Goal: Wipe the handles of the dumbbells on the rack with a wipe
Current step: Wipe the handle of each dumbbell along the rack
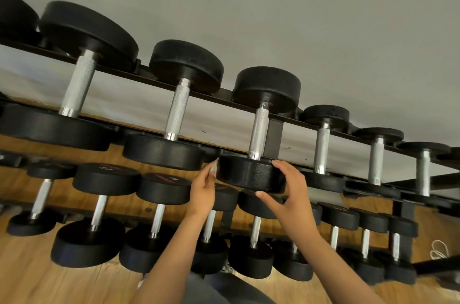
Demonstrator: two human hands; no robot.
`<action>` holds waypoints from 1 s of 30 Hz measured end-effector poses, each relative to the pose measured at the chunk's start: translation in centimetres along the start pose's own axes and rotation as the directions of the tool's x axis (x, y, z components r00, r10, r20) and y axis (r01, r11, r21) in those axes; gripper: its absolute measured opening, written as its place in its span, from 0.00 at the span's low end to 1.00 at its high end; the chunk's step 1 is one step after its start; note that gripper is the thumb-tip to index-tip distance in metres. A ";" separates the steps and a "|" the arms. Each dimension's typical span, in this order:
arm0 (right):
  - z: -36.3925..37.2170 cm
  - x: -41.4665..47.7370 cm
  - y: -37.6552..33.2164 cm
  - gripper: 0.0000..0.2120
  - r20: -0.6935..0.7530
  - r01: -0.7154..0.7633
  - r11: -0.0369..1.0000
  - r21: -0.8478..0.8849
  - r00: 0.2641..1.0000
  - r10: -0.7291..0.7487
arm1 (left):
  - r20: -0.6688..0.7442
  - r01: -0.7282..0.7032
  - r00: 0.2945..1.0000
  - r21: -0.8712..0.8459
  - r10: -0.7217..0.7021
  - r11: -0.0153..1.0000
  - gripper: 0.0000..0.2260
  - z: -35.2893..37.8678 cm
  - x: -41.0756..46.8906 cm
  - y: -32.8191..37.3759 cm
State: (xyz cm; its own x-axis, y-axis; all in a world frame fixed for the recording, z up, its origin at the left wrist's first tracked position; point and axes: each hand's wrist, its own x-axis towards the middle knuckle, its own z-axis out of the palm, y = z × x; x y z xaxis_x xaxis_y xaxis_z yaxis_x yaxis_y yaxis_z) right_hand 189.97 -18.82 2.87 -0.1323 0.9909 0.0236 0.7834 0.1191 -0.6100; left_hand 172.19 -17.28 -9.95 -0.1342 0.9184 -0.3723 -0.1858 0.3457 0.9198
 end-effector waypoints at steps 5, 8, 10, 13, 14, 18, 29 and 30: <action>-0.1 0.0 0.1 0.35 0.006 0.008 1.000 0.001 1.000 -0.008 | -0.038 -0.064 0.997 0.000 0.064 0.998 0.14 0.0 -1.6 0.8; 0.1 0.0 0.3 0.35 0.002 0.015 1.000 0.002 1.000 -0.015 | -0.113 -0.117 0.987 -0.004 0.116 0.993 0.14 0.2 -3.1 1.3; 0.2 0.0 0.4 0.35 -0.005 0.016 1.000 0.004 1.000 -0.016 | -0.176 -0.139 0.975 -0.013 0.134 0.990 0.14 0.6 -4.4 1.9; 0.3 0.0 0.4 0.35 -0.016 0.010 1.000 0.006 1.000 -0.010 | -0.223 -0.206 0.955 -0.036 0.194 0.978 0.15 1.5 -6.0 3.2; 0.3 0.0 0.4 0.35 -0.018 0.008 1.000 0.007 1.000 -0.008 | -0.221 -0.234 0.950 -0.033 0.222 0.972 0.15 1.7 -6.4 3.6; 0.4 -0.2 0.3 0.34 -0.028 0.011 1.000 0.013 1.000 -0.011 | -0.175 -0.364 0.906 0.144 0.386 0.920 0.19 2.6 -7.3 4.2; -0.3 0.1 0.0 0.32 -0.035 0.042 0.999 -0.034 0.998 -0.043 | -0.152 -0.484 0.795 0.424 0.587 0.765 0.12 5.2 -7.9 5.3; -0.4 0.2 -0.1 0.32 -0.033 0.041 0.999 -0.036 0.999 -0.042 | -0.191 -0.456 0.812 0.380 0.551 0.804 0.13 4.8 -7.8 5.3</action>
State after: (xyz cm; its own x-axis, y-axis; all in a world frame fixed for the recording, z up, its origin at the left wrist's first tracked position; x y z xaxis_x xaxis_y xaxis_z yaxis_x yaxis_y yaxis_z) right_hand 190.13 -18.65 3.22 -0.1452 0.9865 0.0754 0.7988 0.1618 -0.5794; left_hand 176.93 -21.69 -1.60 -0.3976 0.8996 0.1807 0.2820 -0.0676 0.9570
